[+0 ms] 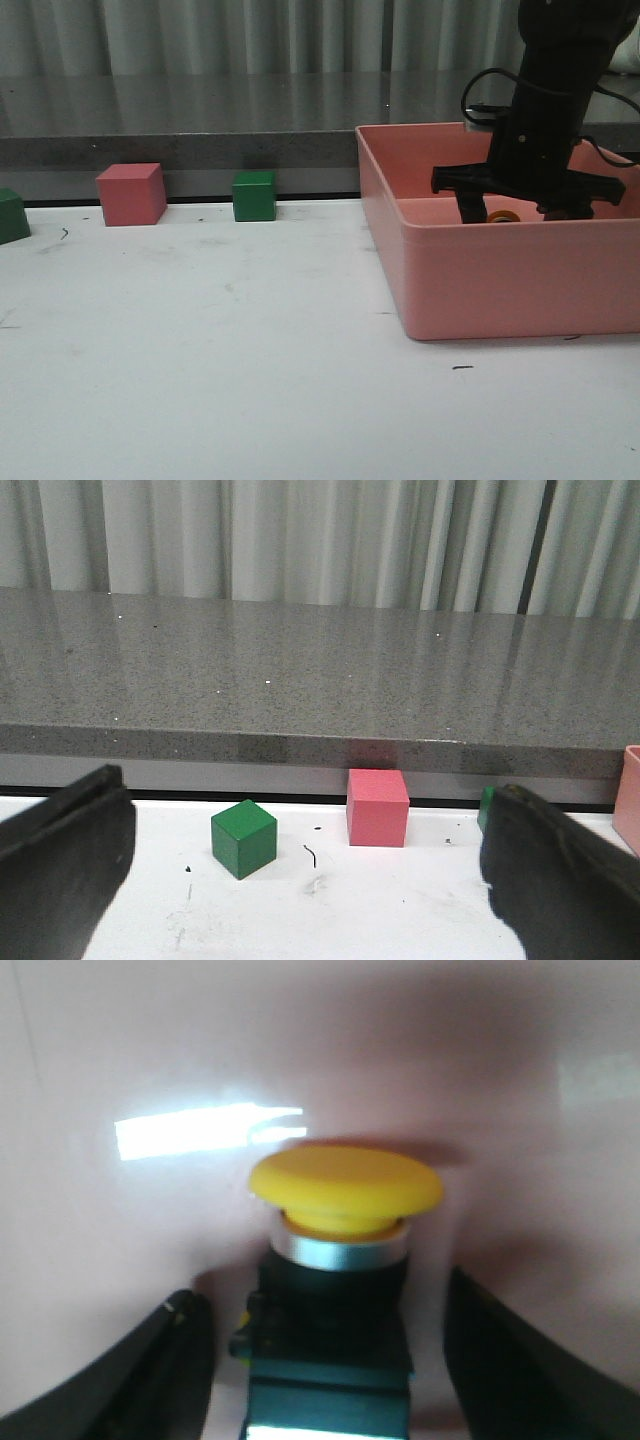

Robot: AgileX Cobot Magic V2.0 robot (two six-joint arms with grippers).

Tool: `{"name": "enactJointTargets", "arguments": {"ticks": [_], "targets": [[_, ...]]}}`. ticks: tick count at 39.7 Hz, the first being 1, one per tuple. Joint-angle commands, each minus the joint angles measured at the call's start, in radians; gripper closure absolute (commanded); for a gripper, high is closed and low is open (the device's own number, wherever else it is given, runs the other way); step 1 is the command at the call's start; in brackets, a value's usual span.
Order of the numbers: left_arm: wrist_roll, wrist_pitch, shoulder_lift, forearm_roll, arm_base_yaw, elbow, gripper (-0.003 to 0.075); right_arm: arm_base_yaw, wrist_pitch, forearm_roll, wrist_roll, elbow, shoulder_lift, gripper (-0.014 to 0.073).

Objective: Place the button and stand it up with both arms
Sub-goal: 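Lower the right gripper into the pink bin and grasp the yellow button, then lift the button out of the bin and carry it toward the left arm's side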

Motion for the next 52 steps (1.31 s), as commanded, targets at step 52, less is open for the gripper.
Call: {"name": "enactJointTargets", "arguments": {"ticks": [52], "targets": [[-0.002, -0.074, 0.012, 0.001, -0.005, -0.039, 0.0049, 0.369, 0.090, 0.001, -0.048, -0.191, -0.378, 0.0314]]}}
